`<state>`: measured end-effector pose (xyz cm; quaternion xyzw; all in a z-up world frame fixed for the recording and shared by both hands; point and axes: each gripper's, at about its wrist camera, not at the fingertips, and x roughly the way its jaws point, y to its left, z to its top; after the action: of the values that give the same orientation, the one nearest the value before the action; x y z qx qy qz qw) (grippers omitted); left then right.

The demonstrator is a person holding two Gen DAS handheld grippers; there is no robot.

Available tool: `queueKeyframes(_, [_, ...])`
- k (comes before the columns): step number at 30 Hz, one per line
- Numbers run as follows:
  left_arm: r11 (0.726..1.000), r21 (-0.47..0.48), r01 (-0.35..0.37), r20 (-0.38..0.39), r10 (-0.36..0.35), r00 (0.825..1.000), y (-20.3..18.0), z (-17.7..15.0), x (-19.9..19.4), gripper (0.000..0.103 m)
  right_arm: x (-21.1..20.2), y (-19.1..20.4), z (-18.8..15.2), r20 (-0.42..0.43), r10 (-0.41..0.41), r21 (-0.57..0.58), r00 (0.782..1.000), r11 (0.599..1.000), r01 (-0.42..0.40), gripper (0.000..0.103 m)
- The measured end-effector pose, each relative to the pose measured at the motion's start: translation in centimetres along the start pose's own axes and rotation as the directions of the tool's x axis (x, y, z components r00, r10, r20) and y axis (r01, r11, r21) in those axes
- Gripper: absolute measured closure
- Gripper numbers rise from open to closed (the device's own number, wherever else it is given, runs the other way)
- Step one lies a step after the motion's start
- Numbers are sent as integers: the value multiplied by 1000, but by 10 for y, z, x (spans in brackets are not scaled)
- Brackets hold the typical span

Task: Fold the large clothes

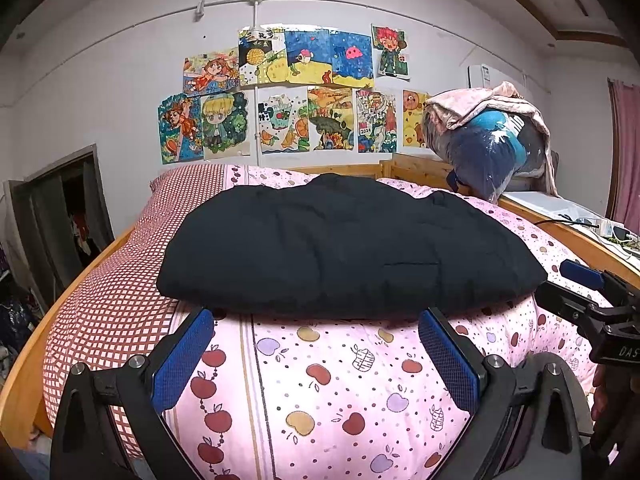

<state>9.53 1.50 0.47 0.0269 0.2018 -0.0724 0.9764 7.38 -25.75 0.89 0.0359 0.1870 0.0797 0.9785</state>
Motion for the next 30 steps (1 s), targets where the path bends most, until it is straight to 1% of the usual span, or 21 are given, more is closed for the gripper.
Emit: queueKeyframes(30, [1000, 5, -1, 2, 1, 1000, 1, -1, 0, 0, 3, -2, 0, -3, -3, 14, 1000, 1000, 3, 4])
